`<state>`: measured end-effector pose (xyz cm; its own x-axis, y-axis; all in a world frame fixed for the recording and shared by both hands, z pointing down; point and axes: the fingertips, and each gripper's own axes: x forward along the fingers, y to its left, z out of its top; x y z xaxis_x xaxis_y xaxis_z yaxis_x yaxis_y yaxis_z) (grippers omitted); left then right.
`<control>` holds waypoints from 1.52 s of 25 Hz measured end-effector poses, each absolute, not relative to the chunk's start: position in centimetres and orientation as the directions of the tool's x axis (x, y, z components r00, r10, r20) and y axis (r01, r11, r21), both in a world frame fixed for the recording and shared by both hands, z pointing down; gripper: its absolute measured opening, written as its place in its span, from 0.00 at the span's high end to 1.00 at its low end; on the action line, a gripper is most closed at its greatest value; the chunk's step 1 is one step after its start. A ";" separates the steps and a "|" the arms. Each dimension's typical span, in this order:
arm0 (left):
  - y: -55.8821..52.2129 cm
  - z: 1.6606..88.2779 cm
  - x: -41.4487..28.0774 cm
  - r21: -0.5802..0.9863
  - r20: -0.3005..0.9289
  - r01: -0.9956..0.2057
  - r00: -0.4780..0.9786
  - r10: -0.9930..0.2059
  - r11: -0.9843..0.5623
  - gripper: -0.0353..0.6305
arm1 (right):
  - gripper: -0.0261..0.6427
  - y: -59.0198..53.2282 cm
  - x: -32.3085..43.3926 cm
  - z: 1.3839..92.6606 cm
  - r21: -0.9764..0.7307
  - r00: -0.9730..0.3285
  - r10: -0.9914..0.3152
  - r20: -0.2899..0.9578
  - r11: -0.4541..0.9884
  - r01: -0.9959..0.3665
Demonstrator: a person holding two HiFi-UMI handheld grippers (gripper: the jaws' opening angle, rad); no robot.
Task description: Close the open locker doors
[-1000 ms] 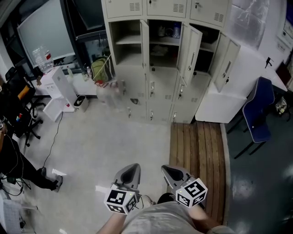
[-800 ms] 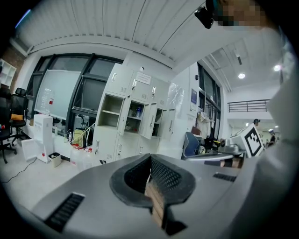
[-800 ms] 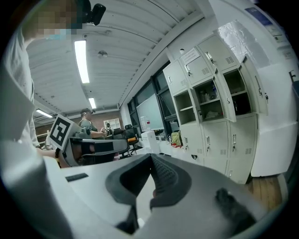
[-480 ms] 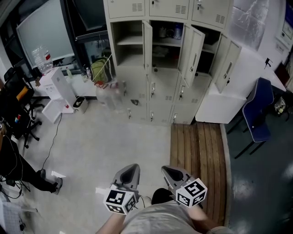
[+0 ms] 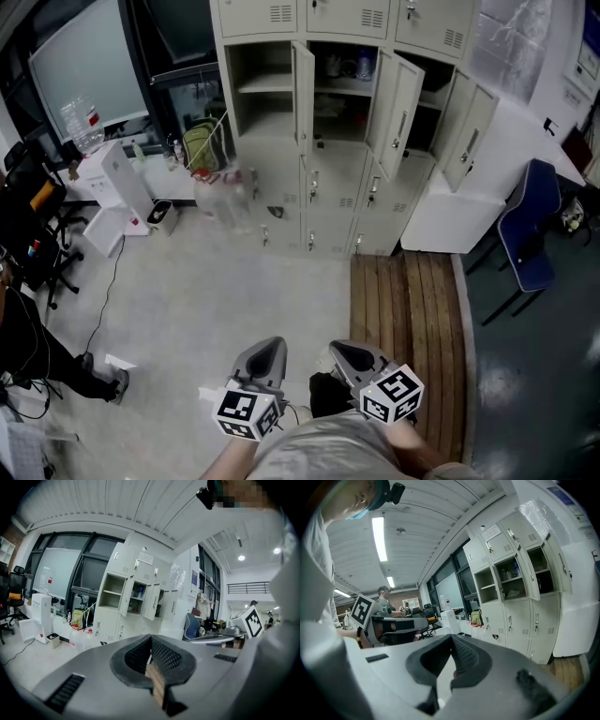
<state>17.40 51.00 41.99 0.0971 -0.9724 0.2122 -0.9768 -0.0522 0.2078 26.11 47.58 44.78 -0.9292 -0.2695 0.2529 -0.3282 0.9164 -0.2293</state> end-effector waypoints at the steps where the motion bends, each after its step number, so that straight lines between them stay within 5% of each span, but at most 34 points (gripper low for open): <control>1: 50.7 42.0 17.1 0.208 0.212 -0.977 0.097 -0.973 -0.052 0.92 | 0.92 47.3 25.8 44.9 -0.230 -0.930 -0.267 0.252 0.917 -0.325; 38: 15.7 42.8 1.8 0.226 0.213 -0.974 0.052 -0.976 -0.002 0.92 | 0.92 10.7 10.4 45.7 -0.216 -0.939 -0.199 0.281 0.940 -0.264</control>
